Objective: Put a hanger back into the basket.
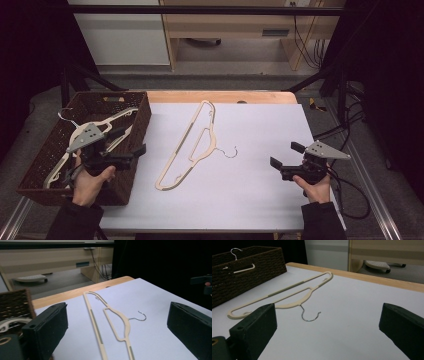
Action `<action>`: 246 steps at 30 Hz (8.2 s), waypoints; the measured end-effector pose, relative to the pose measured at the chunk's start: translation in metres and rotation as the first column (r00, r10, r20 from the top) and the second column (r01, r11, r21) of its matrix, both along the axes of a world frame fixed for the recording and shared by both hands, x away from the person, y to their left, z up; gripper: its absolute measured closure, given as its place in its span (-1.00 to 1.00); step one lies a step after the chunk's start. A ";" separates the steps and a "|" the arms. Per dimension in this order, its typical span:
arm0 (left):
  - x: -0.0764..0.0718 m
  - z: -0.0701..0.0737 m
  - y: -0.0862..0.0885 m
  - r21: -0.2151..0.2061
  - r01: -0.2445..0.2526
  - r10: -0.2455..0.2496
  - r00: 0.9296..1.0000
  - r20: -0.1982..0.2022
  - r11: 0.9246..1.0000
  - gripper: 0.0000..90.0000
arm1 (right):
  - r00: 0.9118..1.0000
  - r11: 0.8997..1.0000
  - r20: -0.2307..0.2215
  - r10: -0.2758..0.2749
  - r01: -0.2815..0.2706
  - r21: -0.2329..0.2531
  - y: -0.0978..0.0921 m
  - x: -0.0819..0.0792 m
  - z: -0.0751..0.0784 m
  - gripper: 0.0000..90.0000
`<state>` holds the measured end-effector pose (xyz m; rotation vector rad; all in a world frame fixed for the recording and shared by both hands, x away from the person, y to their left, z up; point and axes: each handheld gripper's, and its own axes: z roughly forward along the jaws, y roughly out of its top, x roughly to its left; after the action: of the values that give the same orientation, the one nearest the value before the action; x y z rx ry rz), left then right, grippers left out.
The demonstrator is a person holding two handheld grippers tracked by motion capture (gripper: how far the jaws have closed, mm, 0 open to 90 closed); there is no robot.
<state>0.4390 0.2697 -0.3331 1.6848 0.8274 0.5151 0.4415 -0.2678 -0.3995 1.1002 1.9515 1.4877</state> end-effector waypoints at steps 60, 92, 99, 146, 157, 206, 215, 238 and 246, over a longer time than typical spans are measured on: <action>0.011 -0.089 -0.074 0.191 0.121 -0.097 0.987 -0.132 0.974 -0.88 | 0.957 0.931 -0.223 0.187 -0.245 -0.270 0.154 0.132 -0.078 0.34; 0.022 -0.095 -0.088 0.223 0.129 -0.098 0.985 -0.144 0.966 -0.83 | 0.902 0.872 -0.283 0.327 -0.403 -0.277 0.151 0.137 -0.077 0.98; 0.035 -0.096 -0.104 0.242 0.143 -0.104 0.981 -0.165 0.960 -0.82 | 0.887 0.873 -0.307 0.346 -0.424 -0.242 0.149 0.129 -0.062 0.99; 0.079 -0.120 -0.184 0.444 0.227 -0.114 0.957 -0.268 0.867 0.62 | 0.911 0.899 -0.251 0.327 -0.381 -0.215 0.144 0.095 -0.021 0.88; 0.070 -0.106 -0.174 0.445 0.206 -0.105 0.965 -0.241 0.871 0.67 | 0.967 0.965 -0.058 0.249 -0.253 -0.063 0.098 0.058 0.023 0.13; 0.032 0.006 -0.068 0.251 0.006 0.020 0.995 -0.100 0.968 0.91 | 0.999 0.999 -0.042 -0.031 0.032 0.021 -0.007 -0.005 -0.015 -0.90; 0.021 0.050 -0.045 0.212 0.042 -0.032 0.998 -0.051 0.976 0.91 | 0.999 1.000 -0.040 -0.023 0.024 0.015 -0.007 -0.005 -0.014 -0.92; 0.028 0.098 0.017 0.240 0.030 -0.026 0.999 -0.019 0.970 0.91 | 0.999 0.999 -0.034 -0.031 0.031 0.008 -0.007 -0.005 -0.013 -0.92; 0.035 0.098 0.056 0.242 0.002 0.000 1.000 -0.009 0.970 0.91 | 0.999 1.000 -0.036 -0.027 0.028 0.005 -0.007 -0.005 -0.014 -0.92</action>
<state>0.4743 0.3253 -0.2348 1.9118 0.7951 0.6284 0.4370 -0.2745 -0.4132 1.1591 1.9495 1.4694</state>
